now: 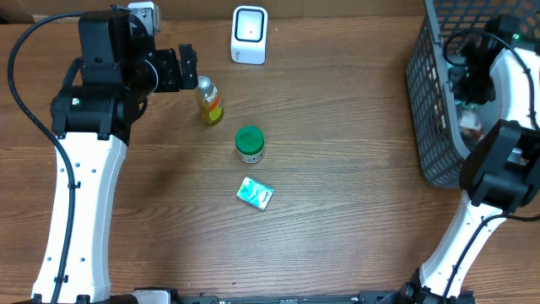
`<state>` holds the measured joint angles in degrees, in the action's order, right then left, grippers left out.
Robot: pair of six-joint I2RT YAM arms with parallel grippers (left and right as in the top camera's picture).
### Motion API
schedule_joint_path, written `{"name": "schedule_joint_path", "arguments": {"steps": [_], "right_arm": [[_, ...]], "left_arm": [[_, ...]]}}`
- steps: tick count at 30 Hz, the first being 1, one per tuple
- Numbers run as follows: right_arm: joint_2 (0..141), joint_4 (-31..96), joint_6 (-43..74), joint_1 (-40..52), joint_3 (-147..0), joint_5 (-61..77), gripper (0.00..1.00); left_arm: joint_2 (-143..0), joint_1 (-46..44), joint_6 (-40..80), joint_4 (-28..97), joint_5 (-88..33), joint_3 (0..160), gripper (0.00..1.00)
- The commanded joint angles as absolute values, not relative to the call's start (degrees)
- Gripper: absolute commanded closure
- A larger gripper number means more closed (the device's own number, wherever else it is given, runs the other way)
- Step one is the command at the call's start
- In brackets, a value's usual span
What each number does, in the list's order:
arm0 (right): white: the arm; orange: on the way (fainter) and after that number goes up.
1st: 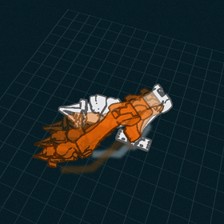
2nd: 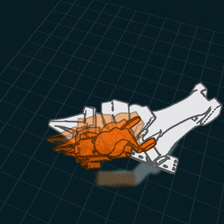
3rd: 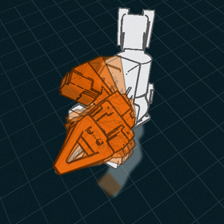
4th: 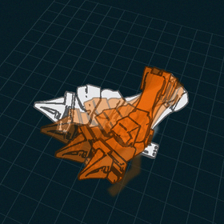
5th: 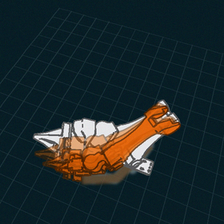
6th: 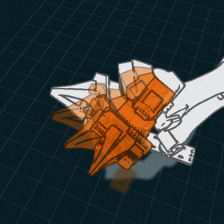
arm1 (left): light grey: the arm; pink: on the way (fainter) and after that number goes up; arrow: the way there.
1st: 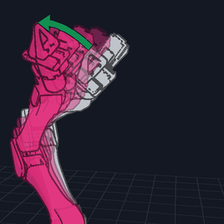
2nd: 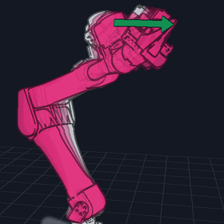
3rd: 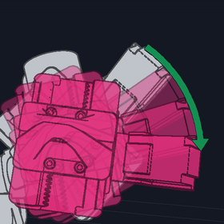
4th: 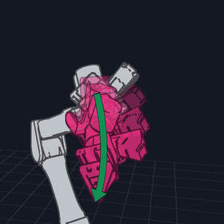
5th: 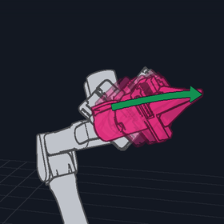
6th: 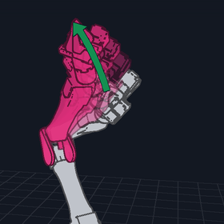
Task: Scan the item barcode
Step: 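Return the right gripper into the basket and grasp the white wipes packet, then carry the wipes packet out and drop it beside the jar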
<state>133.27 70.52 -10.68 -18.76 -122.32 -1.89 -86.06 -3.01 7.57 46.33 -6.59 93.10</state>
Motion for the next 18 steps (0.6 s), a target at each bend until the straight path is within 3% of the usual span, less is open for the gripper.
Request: {"name": "schedule_joint_path", "arguments": {"steps": [1, 10, 18], "right_arm": [[131.0, 72.7, -10.0, -18.9, -132.1, -1.8, 0.64], [119.3, 76.6, -5.3, -18.9, -144.7, -0.7, 0.64], [108.6, 79.0, -4.2, -17.9, -144.7, 19.5, 0.66]], "left_arm": [[-86.1, -3.4, 8.3, 46.3, -6.0, 93.1, 0.0], [-86.1, -3.4, 8.3, 46.3, -6.0, 93.1, 0.0], [-86.1, -3.4, 8.4, 46.3, -6.0, 93.1, 0.0]]}}
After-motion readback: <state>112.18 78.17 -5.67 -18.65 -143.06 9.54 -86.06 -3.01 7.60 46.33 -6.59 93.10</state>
